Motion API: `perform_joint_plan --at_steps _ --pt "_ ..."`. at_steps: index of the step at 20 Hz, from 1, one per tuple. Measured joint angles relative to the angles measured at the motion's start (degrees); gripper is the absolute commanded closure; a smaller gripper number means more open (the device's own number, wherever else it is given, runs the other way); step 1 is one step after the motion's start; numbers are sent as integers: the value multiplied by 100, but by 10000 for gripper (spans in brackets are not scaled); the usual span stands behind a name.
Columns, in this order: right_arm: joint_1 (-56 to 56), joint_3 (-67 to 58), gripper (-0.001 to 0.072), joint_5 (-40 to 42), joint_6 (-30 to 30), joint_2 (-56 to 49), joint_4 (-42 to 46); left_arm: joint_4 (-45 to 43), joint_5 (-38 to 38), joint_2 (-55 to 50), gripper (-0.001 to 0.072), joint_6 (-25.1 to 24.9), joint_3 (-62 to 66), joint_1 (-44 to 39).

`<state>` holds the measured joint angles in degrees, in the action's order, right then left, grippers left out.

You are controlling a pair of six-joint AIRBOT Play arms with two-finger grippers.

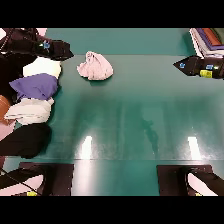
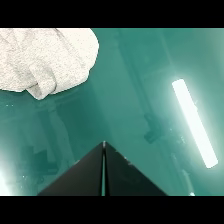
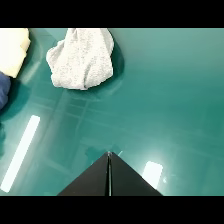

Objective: Fold the shirts.

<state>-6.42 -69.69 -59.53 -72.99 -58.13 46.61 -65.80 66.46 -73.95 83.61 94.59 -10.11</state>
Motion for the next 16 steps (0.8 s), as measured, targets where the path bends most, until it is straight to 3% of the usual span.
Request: perform_joint_plan --at_steps 16 --pt "0 0 699 4 0 0 -2 63 -192 0 686 -2 0 0"
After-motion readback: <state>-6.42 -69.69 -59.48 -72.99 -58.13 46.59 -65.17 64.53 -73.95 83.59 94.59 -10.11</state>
